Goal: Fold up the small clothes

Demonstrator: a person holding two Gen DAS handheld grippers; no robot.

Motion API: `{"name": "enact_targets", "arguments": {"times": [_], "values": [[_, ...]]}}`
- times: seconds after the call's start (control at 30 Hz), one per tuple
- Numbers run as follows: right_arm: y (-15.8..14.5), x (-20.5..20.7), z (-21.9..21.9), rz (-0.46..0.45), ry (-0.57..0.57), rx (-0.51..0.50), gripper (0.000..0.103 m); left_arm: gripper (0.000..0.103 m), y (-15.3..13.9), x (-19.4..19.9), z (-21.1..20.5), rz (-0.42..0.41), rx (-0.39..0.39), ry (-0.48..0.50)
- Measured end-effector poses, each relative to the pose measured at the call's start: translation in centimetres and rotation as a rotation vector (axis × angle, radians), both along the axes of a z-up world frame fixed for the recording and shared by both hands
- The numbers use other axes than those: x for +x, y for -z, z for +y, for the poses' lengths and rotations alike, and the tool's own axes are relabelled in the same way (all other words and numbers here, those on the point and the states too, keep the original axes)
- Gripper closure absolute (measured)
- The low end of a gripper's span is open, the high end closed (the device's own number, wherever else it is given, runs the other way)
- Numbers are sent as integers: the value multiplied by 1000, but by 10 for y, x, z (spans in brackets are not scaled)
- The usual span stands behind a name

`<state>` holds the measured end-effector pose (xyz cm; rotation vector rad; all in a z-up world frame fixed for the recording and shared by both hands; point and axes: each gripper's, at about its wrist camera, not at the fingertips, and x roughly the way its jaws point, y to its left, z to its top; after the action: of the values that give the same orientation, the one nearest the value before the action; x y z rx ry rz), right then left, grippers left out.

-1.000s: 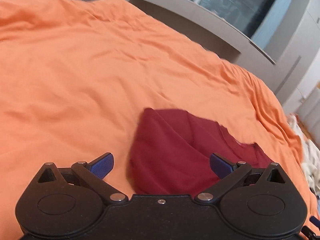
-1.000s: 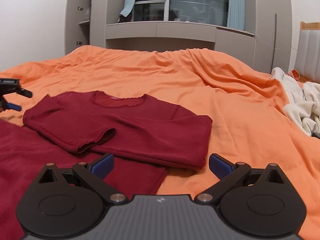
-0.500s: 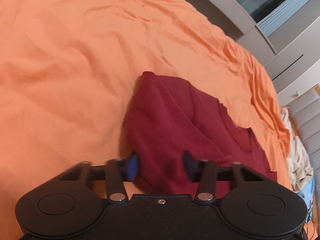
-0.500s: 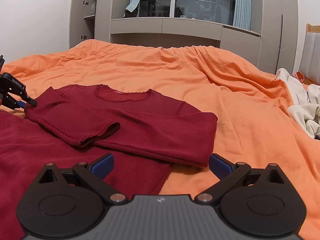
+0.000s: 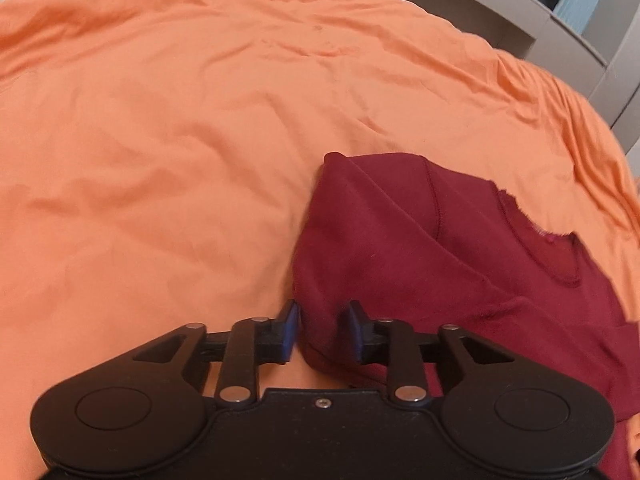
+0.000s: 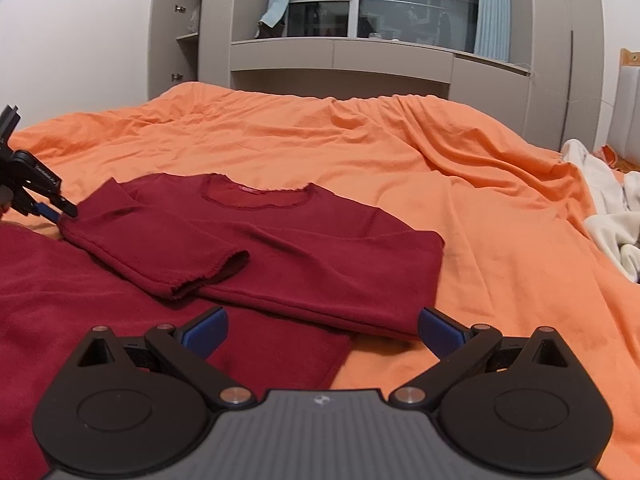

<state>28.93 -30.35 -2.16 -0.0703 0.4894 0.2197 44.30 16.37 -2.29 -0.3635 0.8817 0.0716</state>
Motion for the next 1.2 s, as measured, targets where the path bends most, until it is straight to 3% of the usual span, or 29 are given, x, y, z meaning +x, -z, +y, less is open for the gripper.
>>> {"name": "enact_targets", "arguments": {"times": [0.07,0.2,0.27,0.4,0.5,0.63,0.8,0.93,1.1,1.2], "values": [[-6,4,4,-3,-22,4,0,49,1,-3,5,-4,-33,-13],[-18,26,18,21,-111,40,1,33,-3,-14,9,-34,9,-22],[-20,43,26,74,-158,97,11,21,-6,-21,8,-44,54,-12],[-15,76,46,158,-219,119,27,13,-10,-34,0,-47,174,45],[-4,96,61,230,-228,111,48,9,-8,-42,-6,-49,226,107],[3,107,74,274,-252,119,90,8,-1,-46,-12,-35,247,179],[-27,109,62,198,-248,295,95,8,1,-46,-20,-48,277,223],[-66,108,39,121,-245,524,96,8,1,-48,-32,-70,328,277],[-105,106,22,38,-250,677,96,10,8,-45,-60,-75,495,346],[-116,106,18,17,-262,705,96,13,13,-38,-76,-80,585,365]]}}
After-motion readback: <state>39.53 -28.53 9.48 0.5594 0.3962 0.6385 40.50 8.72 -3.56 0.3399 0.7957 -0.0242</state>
